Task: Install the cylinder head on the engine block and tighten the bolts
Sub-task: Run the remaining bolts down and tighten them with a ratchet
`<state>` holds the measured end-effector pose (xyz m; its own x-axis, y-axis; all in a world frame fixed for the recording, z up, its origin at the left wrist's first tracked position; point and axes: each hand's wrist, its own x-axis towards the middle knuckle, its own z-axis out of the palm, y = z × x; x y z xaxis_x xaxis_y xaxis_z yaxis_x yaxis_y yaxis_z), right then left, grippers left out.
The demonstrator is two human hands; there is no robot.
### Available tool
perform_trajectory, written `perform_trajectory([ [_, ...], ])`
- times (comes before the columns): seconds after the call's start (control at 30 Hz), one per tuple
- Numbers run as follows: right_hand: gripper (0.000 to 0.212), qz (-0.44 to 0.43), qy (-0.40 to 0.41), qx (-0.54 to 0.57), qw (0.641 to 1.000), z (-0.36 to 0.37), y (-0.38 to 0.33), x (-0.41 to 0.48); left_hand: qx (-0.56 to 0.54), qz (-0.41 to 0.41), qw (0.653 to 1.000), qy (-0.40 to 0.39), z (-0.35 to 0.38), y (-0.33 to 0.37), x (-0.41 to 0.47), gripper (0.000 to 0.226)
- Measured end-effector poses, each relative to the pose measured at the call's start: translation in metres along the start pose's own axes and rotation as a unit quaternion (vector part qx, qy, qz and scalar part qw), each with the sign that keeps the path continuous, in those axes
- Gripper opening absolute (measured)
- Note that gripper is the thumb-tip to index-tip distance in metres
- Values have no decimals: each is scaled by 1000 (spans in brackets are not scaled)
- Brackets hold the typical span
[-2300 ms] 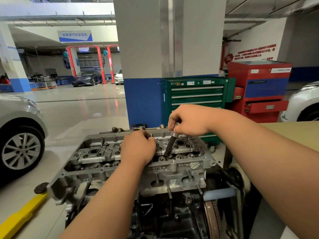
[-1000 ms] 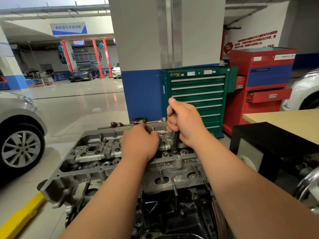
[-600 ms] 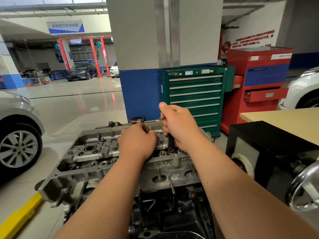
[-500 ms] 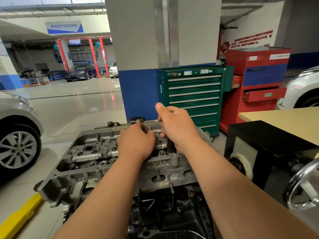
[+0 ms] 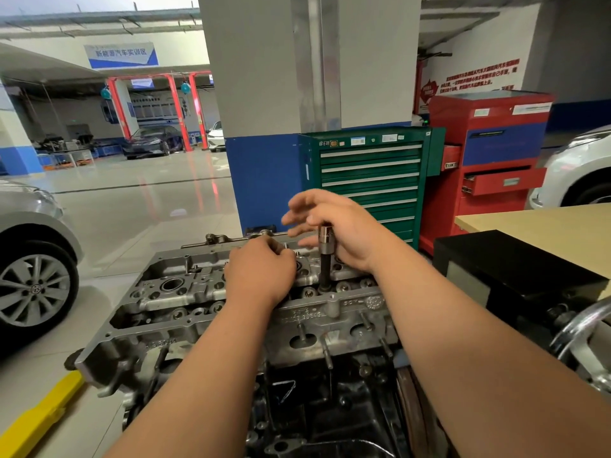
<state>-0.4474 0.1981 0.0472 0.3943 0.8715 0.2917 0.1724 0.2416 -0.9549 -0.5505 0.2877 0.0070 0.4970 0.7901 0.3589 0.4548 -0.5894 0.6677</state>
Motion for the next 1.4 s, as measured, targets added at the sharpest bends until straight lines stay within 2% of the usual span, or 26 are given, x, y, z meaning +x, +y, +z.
perform_trajectory([
  [0.07,24,33,-49,10,998,5,-4,3,5,6,1000,-8,0,-1,0,10],
  [0.1,29,53,-55,6,997,6,-4,4,6,7,1000,-8,0,-1,-1,9],
  [0.2,46,94,-37,45,994,8,2,4,-1,-2,1000,3,0,-1,0,13],
  [0.27,50,84,52,40,994,17,6,8,-8,-3,1000,5,0,-2,2,15],
  [0.33,52,47,182,4,982,28,9,11,-17,-1,1000,8,0,-2,2,14],
  [0.43,56,-6,326,-99,940,39,13,15,-28,1,1000,14,1,-1,1,15],
  [0.53,60,-32,411,-139,900,44,16,15,-24,9,1000,12,1,0,1,21],
  [0.6,60,-36,413,-144,899,49,14,13,-32,23,999,12,1,2,-2,25],
  [0.67,57,-33,373,-137,917,48,11,8,-79,42,995,46,-2,7,-6,27],
  [0.77,46,-12,283,-131,950,34,6,-5,-239,29,965,105,-6,23,-20,18],
  [0.83,42,-8,292,-122,949,13,3,-13,-303,3,949,83,7,42,-26,23],
  [0.93,41,-15,346,-99,933,-17,2,-25,-286,-16,957,44,38,74,-33,37],
  [1.03,40,9,308,-162,938,-25,17,-36,-276,-77,955,79,43,85,-22,51],
  [1.2,41,-6,318,-86,944,-27,24,-38,-350,-70,932,-68,33,68,-10,42],
  [1.33,39,5,329,-79,941,-27,24,-32,-421,-51,876,-232,28,58,-1,48],
  [1.4,40,6,322,-88,943,-27,25,-32,-437,-63,853,-279,24,58,1,46],
])
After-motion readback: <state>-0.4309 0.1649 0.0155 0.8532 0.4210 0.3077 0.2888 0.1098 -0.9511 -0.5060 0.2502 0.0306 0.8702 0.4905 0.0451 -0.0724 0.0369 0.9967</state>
